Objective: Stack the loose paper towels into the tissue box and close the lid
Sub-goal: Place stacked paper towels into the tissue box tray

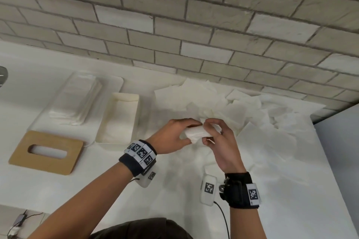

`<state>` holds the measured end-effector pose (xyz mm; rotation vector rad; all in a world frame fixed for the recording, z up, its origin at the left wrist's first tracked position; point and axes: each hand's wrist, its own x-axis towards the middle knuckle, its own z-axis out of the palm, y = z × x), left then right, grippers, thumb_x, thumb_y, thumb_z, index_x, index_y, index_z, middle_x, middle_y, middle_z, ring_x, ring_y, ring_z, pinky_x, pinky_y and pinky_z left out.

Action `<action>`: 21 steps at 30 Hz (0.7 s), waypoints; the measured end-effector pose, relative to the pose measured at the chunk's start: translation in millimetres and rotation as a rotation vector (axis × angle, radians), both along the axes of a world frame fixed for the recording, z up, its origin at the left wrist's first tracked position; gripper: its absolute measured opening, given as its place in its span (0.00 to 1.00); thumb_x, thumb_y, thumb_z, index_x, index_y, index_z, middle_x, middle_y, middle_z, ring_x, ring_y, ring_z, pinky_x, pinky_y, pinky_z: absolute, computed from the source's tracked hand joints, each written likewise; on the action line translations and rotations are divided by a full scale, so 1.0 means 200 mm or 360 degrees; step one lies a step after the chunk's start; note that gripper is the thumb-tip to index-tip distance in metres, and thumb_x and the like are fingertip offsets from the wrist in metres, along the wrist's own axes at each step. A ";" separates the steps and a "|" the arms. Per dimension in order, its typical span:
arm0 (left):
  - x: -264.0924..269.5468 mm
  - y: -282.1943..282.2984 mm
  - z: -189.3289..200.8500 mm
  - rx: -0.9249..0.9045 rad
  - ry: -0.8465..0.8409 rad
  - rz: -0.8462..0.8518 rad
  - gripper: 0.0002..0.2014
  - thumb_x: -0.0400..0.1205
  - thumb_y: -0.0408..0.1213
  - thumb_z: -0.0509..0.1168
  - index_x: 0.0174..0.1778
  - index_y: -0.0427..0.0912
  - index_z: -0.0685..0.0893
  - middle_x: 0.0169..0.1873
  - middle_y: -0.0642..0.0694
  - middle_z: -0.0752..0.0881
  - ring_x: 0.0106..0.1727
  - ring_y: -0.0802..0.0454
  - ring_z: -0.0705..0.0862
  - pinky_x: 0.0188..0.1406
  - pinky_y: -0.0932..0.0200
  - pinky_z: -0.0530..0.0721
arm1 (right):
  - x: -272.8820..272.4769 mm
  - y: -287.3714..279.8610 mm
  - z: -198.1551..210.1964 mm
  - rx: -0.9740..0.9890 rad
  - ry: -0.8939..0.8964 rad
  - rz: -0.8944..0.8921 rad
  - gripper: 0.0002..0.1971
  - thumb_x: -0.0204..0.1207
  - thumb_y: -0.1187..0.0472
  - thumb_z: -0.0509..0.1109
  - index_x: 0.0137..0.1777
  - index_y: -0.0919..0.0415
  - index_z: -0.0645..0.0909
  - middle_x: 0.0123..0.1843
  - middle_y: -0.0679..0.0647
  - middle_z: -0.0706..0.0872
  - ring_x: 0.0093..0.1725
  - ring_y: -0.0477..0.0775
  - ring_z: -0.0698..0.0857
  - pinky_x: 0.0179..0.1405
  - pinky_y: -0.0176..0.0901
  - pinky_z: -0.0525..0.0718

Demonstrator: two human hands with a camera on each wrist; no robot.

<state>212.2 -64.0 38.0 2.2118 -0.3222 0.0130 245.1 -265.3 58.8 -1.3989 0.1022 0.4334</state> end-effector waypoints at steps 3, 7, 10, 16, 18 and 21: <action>0.00 -0.01 0.00 -0.0164 0.0003 0.0207 0.10 0.87 0.32 0.70 0.63 0.43 0.91 0.46 0.63 0.91 0.45 0.64 0.87 0.47 0.59 0.85 | 0.01 -0.01 0.02 0.0173 -0.0018 -0.0110 0.12 0.92 0.53 0.69 0.66 0.61 0.83 0.47 0.61 0.87 0.42 0.56 0.86 0.45 0.48 0.84; 0.00 0.00 0.05 -0.0568 0.0278 0.0447 0.12 0.91 0.44 0.66 0.67 0.45 0.88 0.59 0.54 0.94 0.63 0.55 0.91 0.68 0.45 0.88 | -0.02 -0.02 0.00 -0.0235 -0.0463 -0.0154 0.14 0.84 0.45 0.74 0.65 0.49 0.84 0.59 0.49 0.90 0.57 0.47 0.88 0.57 0.44 0.83; -0.01 -0.01 0.12 -0.1019 0.0434 0.0506 0.12 0.94 0.36 0.62 0.71 0.46 0.86 0.64 0.51 0.93 0.67 0.52 0.91 0.71 0.49 0.87 | -0.05 0.03 -0.02 -0.0373 -0.0485 0.0000 0.16 0.83 0.44 0.80 0.65 0.49 0.84 0.60 0.46 0.92 0.60 0.45 0.91 0.60 0.48 0.89; -0.03 0.00 0.14 -0.1062 0.0498 0.0625 0.15 0.93 0.53 0.65 0.64 0.45 0.84 0.65 0.51 0.91 0.69 0.52 0.88 0.70 0.52 0.82 | -0.09 0.19 -0.04 -0.0330 -0.0557 -0.0145 0.07 0.92 0.51 0.70 0.66 0.45 0.87 0.61 0.40 0.94 0.63 0.42 0.91 0.66 0.47 0.89; -0.04 0.00 0.13 -0.0990 0.0428 0.0639 0.21 0.90 0.57 0.67 0.68 0.43 0.83 0.65 0.48 0.91 0.70 0.49 0.88 0.76 0.42 0.83 | -0.12 0.26 -0.03 -0.0363 -0.0574 -0.0093 0.09 0.96 0.49 0.61 0.68 0.38 0.81 0.63 0.33 0.88 0.68 0.34 0.85 0.70 0.33 0.80; -0.05 0.04 0.13 -0.0976 0.0330 0.0675 0.15 0.92 0.47 0.68 0.72 0.45 0.82 0.66 0.51 0.92 0.70 0.52 0.89 0.77 0.42 0.83 | -0.13 0.36 -0.03 -0.0406 -0.0612 -0.0021 0.16 0.96 0.43 0.54 0.77 0.41 0.75 0.70 0.39 0.83 0.75 0.42 0.81 0.78 0.41 0.75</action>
